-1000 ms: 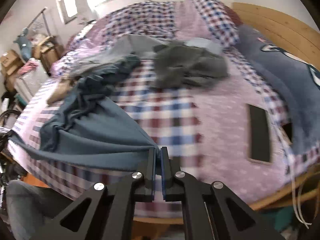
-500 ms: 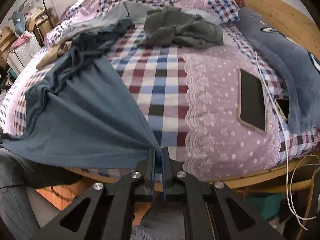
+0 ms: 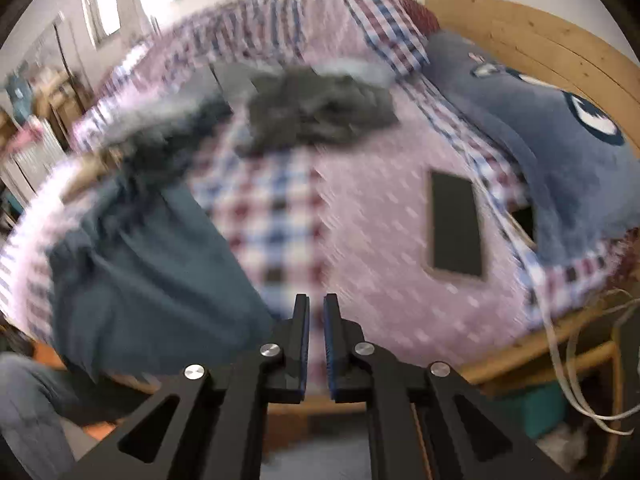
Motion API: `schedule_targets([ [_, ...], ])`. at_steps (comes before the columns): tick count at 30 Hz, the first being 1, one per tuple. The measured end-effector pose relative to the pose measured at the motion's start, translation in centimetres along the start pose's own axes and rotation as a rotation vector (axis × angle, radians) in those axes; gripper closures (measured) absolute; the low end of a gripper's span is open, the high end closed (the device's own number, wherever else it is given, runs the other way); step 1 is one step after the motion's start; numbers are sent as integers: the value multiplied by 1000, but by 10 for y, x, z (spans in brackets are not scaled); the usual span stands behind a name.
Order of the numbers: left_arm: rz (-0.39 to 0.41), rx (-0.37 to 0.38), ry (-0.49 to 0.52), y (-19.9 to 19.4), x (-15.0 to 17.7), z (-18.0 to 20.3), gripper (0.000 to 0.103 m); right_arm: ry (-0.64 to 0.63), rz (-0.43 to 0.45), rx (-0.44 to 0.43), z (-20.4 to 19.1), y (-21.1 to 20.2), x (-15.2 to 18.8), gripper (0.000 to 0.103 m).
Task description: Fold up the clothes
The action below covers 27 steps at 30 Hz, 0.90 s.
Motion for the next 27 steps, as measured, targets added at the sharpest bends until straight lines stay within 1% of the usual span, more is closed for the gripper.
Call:
schedule_targets([
  [1,17,7,26,-1,-3,9,35,2,28,-35,-11,1,-6,95],
  [2,36,18,57,-2,-5,20,31,-2,49,-63,-22,2,-13,95],
  [4,65,40,125,-1,-8,45,30,-23,85,-117,-45,7,-27,91],
  [5,76,52,162,1,-9,59,30,-32,102,-140,-56,10,-34,81],
  [6,83,64,195,3,-9,71,30,-36,120,-165,-66,14,-42,68],
  [7,91,76,225,6,-9,84,27,-35,140,-191,-74,17,-50,63],
  [8,101,91,256,9,-9,98,23,-34,159,-218,-82,21,-58,60],
  [12,132,119,364,26,-13,150,21,-20,216,-295,-104,46,-95,59],
  [14,133,126,403,36,-16,171,21,-8,239,-331,-112,63,-112,59],
  [16,136,126,442,50,-21,194,21,0,252,-347,-115,79,-126,59],
  [19,129,104,498,77,-26,222,21,34,271,-351,-114,105,-141,59],
  [23,97,54,567,124,-32,258,21,82,273,-365,-106,134,-156,58],
  [26,87,27,605,156,-38,279,21,120,268,-359,-101,148,-173,51],
  [27,83,21,615,168,-41,287,21,134,271,-370,-98,151,-179,48],
])
Point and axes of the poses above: each gripper's, at about its wrist camera, not at the fingertips, and y roughly the way its jaws point, z to its right, x to its underside, the point moved 4 cm from there along y, roughly the way its jaws point, and after that the axes turned 3 degrees about -z, right-handed, at the moved point
